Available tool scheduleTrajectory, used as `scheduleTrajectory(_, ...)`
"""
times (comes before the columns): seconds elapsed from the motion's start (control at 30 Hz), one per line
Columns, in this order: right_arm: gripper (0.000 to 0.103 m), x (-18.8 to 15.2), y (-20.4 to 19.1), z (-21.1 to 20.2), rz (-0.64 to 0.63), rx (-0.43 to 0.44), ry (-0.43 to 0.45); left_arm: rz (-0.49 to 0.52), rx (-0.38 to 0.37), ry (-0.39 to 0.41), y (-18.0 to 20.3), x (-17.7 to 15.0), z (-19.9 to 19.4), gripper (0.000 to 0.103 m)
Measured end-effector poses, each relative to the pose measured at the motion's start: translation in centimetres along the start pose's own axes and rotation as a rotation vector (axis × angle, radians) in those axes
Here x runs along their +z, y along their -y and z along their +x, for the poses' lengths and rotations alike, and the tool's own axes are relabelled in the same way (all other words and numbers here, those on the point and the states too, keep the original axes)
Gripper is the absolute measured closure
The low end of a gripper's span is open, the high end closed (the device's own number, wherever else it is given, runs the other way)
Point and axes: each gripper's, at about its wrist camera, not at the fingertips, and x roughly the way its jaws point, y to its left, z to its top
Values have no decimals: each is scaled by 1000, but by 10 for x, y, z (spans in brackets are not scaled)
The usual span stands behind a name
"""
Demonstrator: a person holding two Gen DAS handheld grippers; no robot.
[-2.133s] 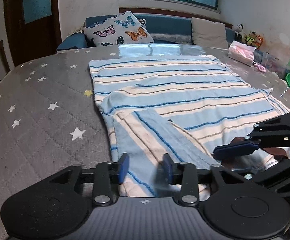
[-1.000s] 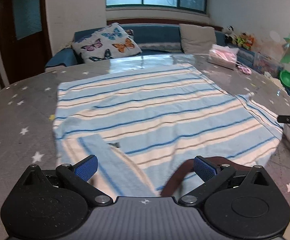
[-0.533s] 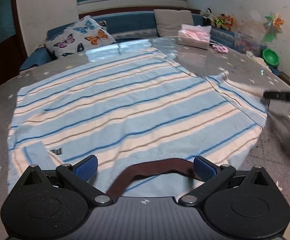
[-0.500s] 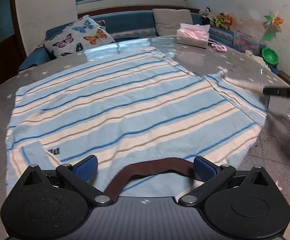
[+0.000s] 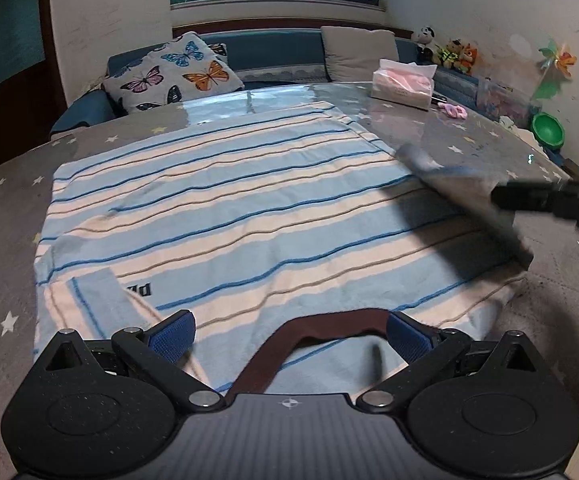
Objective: Fold clothes
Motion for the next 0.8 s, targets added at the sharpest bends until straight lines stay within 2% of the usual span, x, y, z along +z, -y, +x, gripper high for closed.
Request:
scheduleTrajectory(0.1,88,-10,-9,14,4,51,-47,-13,2,-3,-4,-2,0,0)
scheduleTrajectory(0.2,88,-18,-15,17,-2,67,-85,-17,3,0,-6,-4,-3,0)
scheduleTrajectory(0.27,88,-19,-11,15,-2,57,-88,-20,6,4,-10,-5,-5,0)
scheduleTrajectory(0.37,88,-21,7,11,15,-6,-98,-28,8,8,-13,-4,-5,0)
scheduleTrajectory(0.53,88,-29,25,15,10,-47,-171,-39,12,9,-15,-3,-6,0)
scheduleTrajectory(0.7,87,-12,31,14,12,-38,-130,-38,19,23,-17,0,-10,0)
scheduleTrajectory(0.8,87,-3,33,30,-7,-60,-130,-46,26,23,-19,0,-12,0)
